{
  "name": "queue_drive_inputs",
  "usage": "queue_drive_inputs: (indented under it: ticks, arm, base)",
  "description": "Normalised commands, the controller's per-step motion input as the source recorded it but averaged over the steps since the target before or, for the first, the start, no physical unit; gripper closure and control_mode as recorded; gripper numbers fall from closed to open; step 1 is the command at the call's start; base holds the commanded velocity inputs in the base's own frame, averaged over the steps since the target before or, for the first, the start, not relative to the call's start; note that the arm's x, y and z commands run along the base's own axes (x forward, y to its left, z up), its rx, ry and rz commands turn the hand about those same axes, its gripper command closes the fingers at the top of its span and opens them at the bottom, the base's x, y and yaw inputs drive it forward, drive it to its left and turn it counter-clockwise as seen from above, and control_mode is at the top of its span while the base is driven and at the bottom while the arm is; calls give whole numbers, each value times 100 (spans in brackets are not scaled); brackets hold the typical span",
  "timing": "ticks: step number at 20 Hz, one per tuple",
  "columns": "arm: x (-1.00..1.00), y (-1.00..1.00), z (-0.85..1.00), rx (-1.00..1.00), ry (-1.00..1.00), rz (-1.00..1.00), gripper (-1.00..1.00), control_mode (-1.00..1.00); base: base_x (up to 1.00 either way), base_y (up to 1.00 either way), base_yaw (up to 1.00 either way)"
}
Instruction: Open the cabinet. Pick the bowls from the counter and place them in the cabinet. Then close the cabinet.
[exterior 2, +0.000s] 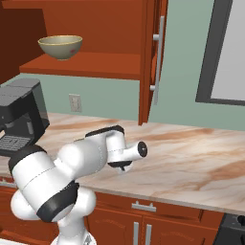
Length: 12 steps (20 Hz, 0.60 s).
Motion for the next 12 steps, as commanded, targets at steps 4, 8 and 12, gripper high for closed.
queue_drive_inputs:
  ticks: [4, 8, 12]
  arm:
    - [21, 10, -18, 0, 2, -2, -100, -100]
    - [19, 8, -20, 0, 2, -1, -100, -100]
    - [18, 6, -17, 0, 1, 0, -100, -100]
  base:
    - [0, 0, 0]
    - [0, 0, 0]
    - [0, 0, 0]
